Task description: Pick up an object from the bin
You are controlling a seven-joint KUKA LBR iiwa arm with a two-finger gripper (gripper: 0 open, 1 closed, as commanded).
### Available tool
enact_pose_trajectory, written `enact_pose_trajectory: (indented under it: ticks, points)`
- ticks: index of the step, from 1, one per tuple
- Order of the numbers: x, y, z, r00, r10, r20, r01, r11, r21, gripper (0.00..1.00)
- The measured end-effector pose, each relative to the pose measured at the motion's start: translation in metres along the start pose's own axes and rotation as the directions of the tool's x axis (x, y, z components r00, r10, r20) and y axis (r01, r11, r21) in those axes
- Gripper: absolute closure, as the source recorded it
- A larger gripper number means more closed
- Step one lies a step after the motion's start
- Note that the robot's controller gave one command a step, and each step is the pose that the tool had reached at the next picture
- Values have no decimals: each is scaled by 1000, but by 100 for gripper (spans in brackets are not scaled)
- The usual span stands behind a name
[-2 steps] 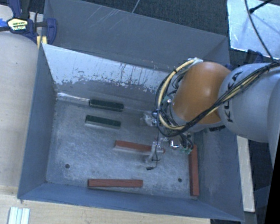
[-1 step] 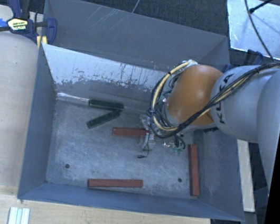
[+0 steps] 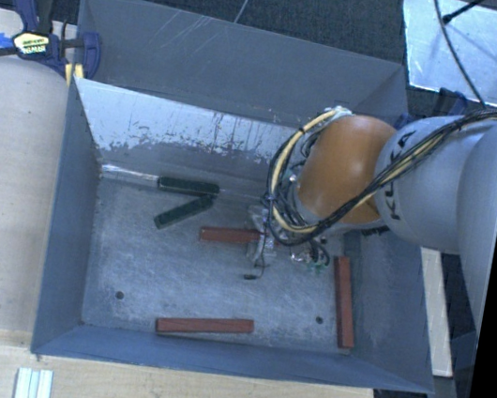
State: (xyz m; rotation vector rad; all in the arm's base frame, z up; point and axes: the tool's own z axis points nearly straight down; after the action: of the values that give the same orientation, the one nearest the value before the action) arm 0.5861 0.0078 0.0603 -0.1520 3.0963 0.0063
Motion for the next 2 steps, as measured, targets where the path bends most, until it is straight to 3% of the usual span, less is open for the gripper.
enact_pose_trajectory:
  ticks: [2]
  points:
    - [4,-1,-24,999,-2,-34,2,1000,1,100]
